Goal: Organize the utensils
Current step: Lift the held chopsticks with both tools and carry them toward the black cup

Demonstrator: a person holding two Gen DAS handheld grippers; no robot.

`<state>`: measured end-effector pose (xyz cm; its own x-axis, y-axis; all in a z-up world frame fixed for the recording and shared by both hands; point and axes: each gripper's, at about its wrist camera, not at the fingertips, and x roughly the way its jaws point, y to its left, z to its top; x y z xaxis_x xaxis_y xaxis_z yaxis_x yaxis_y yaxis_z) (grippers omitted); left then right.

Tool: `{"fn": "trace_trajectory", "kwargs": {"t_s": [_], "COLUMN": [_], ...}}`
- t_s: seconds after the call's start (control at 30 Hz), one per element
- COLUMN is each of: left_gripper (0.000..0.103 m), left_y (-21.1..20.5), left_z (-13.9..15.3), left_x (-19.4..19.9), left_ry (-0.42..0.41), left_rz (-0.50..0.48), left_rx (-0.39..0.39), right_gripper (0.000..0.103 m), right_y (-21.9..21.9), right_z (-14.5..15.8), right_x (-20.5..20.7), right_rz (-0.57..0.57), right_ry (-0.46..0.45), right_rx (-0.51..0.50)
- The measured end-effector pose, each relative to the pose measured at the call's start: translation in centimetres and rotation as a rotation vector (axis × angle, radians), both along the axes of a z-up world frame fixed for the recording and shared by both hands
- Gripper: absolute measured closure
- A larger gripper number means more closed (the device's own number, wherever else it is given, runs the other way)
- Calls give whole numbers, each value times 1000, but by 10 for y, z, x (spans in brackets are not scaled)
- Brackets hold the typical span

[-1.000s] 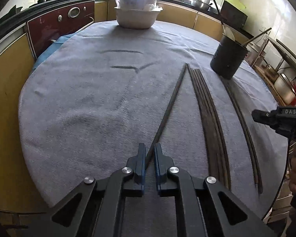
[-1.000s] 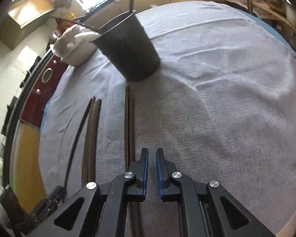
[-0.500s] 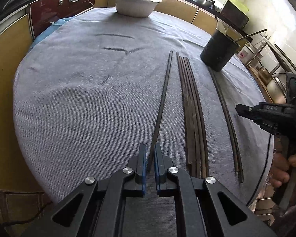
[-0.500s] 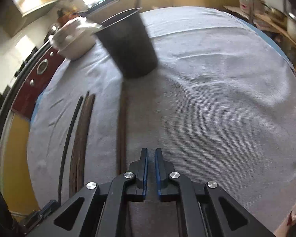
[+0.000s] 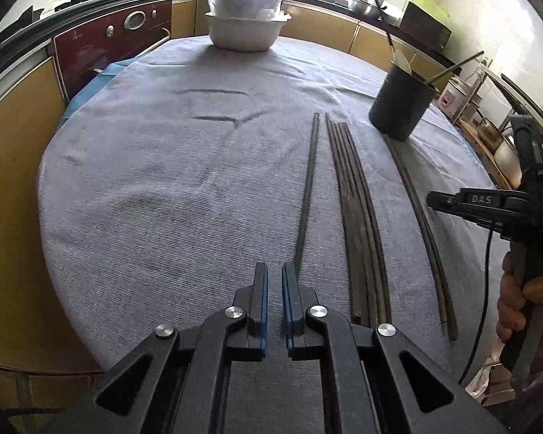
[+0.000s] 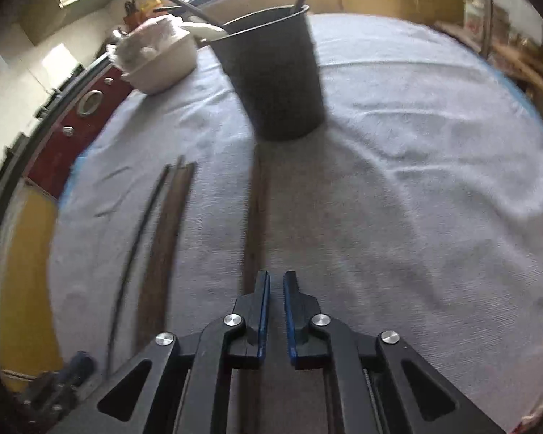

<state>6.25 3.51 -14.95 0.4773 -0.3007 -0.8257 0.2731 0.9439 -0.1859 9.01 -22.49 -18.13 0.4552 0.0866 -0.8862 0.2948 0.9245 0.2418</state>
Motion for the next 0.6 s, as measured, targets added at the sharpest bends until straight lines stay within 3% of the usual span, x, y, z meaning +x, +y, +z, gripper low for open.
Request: {"fn": "trace_trajectory", "kwargs": {"t_s": [0.17, 0.3, 0.6], "left_gripper": [96, 96, 96], "left_y": [0, -1, -9], "left_z": [1, 5, 0], "left_x": [8, 13, 15], "left_ry": [-2, -8, 10], "left_rz": [-3, -12, -27], "left_rx": [6, -2, -3], "right_gripper": [93, 90, 90], "right_y": [-20, -20, -1], "right_z": [1, 7, -2], "right_x": [1, 6, 20], "right_rz": [-55, -28, 25], "right_ry": [15, -15, 19], "right_rx": [44, 154, -16]}}
